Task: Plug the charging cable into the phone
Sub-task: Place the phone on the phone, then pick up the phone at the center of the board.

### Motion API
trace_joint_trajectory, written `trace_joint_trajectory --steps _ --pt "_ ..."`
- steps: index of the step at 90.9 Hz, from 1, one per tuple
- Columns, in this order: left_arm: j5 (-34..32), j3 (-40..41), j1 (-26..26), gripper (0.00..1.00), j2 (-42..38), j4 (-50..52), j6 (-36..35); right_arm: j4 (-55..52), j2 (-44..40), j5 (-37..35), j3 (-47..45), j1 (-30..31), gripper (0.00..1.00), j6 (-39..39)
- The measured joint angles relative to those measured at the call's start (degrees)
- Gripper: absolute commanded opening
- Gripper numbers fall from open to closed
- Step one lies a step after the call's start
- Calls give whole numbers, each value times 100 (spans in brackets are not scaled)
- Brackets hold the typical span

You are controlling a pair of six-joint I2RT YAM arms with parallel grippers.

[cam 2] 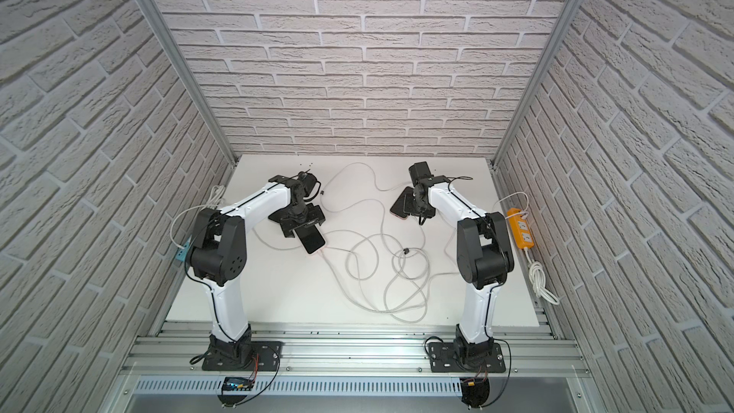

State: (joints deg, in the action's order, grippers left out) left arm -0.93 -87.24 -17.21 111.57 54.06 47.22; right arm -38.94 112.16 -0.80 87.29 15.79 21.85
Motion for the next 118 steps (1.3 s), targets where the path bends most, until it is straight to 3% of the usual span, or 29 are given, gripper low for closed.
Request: trace_joint_trajectory --steps 9,22,31,71,99,109,118 --pt "-22 2 -2 98 -350 109 -111 -179 424 111 531 9 65 -66" --pt "-33 111 -7 98 -918 107 -140 -396 1010 33 1287 55 88 28" --pt "0 450 -35 98 -1263 55 -129 -649 1274 -116 1648 92 92 256" --pt "188 1746 -236 98 -2214 -142 83 -1775 2865 -616 4103 186 92 1602" --pt "205 1840 -317 98 -2564 -140 136 -2103 3204 -953 4210 313 91 2114" --pt "208 1869 -317 98 -2564 -142 133 -2006 3180 -911 4146 310 82 2140" --pt "221 1886 -317 98 -2564 -138 133 -1989 3191 -861 4175 295 66 2122"
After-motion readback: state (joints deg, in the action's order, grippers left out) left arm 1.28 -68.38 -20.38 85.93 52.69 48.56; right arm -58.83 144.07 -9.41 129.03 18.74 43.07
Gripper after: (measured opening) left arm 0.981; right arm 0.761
